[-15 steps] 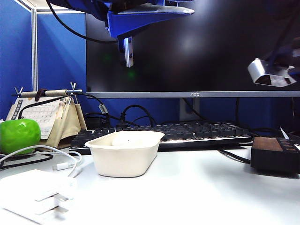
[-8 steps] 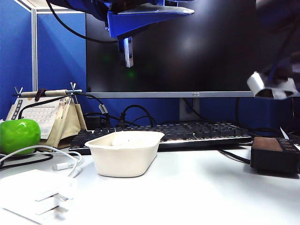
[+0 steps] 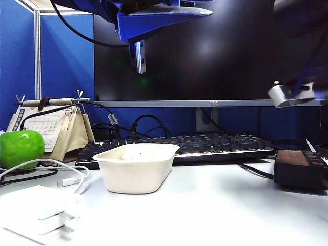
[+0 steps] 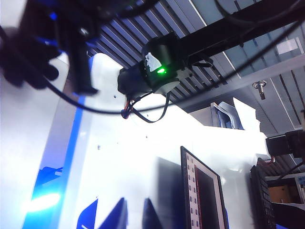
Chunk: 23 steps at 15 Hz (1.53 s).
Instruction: Place the tilting octopus upright.
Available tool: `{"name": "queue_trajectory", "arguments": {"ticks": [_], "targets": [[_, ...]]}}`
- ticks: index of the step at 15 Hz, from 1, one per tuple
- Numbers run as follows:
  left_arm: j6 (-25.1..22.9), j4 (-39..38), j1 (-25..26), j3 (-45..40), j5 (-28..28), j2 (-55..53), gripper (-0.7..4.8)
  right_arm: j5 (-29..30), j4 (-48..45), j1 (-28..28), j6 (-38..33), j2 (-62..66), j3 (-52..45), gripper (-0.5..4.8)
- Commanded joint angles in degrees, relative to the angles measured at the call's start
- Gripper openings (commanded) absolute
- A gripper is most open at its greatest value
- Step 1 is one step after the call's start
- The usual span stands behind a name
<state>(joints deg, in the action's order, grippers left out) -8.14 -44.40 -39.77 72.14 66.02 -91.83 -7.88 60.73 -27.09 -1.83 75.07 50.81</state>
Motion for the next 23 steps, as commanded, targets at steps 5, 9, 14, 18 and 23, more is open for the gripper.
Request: {"name": "queue_trajectory", "arguments": {"ticks": [5, 9, 14, 18, 23], "targets": [[-0.46, 0.35, -0.02, 0.24, 0.68, 0.22, 0.57, -11.67, -1.97, 0.04, -0.28, -0.24, 7.43, -0.01], [-0.44, 0.26, -0.02, 0.24, 0.68, 0.22, 0.57, -15.78, 2.29, 0.07, 0.2, -0.37, 13.51, -0.01], [-0.44, 0.07, -0.02, 0.24, 0.7, 0.22, 0.57, -17.62, 3.43, 6.27, 1.86, -0.13, 13.2, -0.01], [-0.46, 0.39, -0.02, 0.24, 0.68, 0.22, 0.57, -15.72, 0.02, 7.78, 1.88, -0.04, 5.64, -0.01], [-0.48, 0.39, -0.02, 0.24, 0.68, 0.22, 0.57, -14.32, -5.53, 7.76, 0.48, -0.02, -1.05, -0.01]]}}
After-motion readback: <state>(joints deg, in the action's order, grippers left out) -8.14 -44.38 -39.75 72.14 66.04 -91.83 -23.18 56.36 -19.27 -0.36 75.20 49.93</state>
